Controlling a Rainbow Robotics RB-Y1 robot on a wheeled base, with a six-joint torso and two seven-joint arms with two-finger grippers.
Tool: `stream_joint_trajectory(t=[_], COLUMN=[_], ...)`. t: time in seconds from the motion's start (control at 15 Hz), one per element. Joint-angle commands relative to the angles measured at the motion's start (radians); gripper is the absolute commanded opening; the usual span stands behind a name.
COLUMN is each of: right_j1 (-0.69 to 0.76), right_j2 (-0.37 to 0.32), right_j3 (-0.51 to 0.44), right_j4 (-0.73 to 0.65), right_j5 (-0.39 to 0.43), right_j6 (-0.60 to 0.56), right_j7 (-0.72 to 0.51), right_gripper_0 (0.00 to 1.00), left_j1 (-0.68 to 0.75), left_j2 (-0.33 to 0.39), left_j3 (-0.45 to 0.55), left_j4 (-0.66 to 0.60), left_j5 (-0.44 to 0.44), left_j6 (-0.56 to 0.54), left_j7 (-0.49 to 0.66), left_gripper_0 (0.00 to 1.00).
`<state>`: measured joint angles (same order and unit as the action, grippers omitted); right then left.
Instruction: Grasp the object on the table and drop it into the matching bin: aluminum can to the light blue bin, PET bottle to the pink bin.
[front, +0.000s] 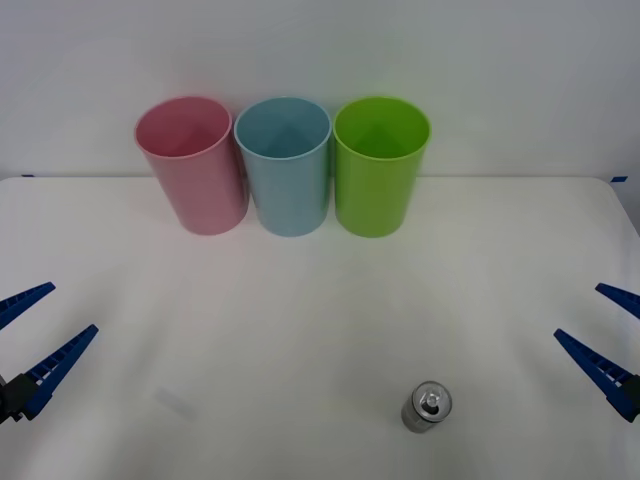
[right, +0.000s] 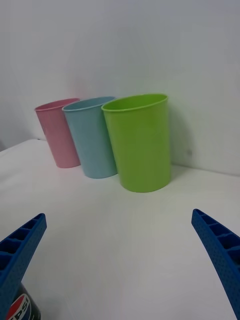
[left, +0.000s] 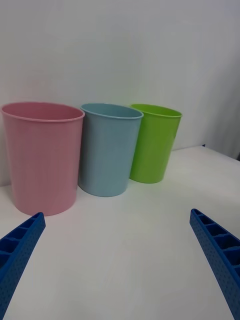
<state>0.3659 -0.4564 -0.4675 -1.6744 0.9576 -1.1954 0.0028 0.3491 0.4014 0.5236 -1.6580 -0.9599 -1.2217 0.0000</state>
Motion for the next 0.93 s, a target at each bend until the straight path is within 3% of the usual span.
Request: stream_joint_trajectory(t=[0.07,0.33,0.93], right_j1=[0.031,0.044,0.033], right_j2=[-0.036,-0.068,-0.090], right_j3=[0.018,0.044,0.058], right_j4=[0.002,0.056,0.202], right_j5=[0.000,0.004,0.050], right_j6=[-0.012,-0.055,-0.285], right_j7=[0.009,0.037,0.141], right_gripper_0=[1.00,1.00,1.00], left_j1=[0.000,0.000,0.000], left_j2=[0.000,0.000,0.000], left_j3=[0.000,0.000,0.000], left_j4=[0.000,0.000,0.000], left_j5=[0.000,0.000,0.000], left_j6=[0.000,0.000,0.000], left_j7=[0.000,0.000,0.000], left_gripper_0=[1.00,1.00,1.00])
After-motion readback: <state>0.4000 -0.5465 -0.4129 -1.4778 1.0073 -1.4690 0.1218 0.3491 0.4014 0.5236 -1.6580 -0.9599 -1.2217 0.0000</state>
